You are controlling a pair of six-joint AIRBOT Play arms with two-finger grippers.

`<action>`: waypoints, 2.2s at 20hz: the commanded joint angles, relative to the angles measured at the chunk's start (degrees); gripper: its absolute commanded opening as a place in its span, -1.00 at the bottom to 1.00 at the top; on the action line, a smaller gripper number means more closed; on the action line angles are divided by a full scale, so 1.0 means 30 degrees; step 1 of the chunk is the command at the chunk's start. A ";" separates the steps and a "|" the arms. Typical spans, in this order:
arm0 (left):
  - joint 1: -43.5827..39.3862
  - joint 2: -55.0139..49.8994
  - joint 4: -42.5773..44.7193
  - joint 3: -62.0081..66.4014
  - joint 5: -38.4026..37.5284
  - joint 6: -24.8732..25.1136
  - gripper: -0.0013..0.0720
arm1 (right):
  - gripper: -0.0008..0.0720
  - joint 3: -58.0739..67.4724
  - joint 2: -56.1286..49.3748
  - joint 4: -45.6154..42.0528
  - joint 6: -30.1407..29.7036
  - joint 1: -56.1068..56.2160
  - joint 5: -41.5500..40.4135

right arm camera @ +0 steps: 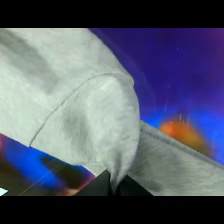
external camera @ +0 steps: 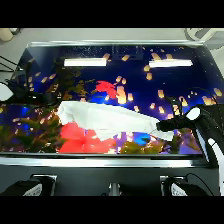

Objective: Fold the shirts.

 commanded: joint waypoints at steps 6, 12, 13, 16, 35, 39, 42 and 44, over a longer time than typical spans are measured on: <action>-0.4590 0.0328 -0.7067 -0.8706 0.4044 -0.0954 0.86 | -0.92 -0.0015 -0.0029 0.0044 -0.0503 0.0000 0.1625; -0.8342 -0.2790 -1.1752 -1.0440 0.9304 -0.1115 0.85 | -0.92 -0.0015 -0.0029 0.0044 -0.0576 0.0000 0.2069; -0.8721 -0.3242 -1.2284 -1.0346 0.9675 -0.0903 0.85 | -0.92 -0.0015 -0.0029 0.0044 -0.0568 0.0000 0.2069; -0.9566 -0.4240 -1.2910 -1.0032 1.0695 -0.0933 0.85 | -0.92 -0.0015 -0.0029 0.0044 -0.0568 0.0000 0.2215; -0.2514 0.3781 -1.6247 0.3759 0.8131 0.9129 -0.89 | -0.93 1.1744 0.4648 0.1756 -0.1617 -0.0102 -0.1377; -0.0452 0.4495 -1.6218 1.3996 0.6601 0.7584 -0.89 | -0.93 1.9999 0.7249 0.0911 -0.0860 -0.0095 -0.4357; -0.0444 0.4648 -1.5307 1.7158 0.6477 0.7497 -0.89 | -0.93 2.1908 0.8983 -0.2739 0.0976 -0.0095 -0.3344; -0.0437 0.4991 -1.3267 1.7180 0.6375 0.5756 -0.89 | -0.93 2.1901 0.9901 -0.5435 0.2652 -0.0095 -0.2776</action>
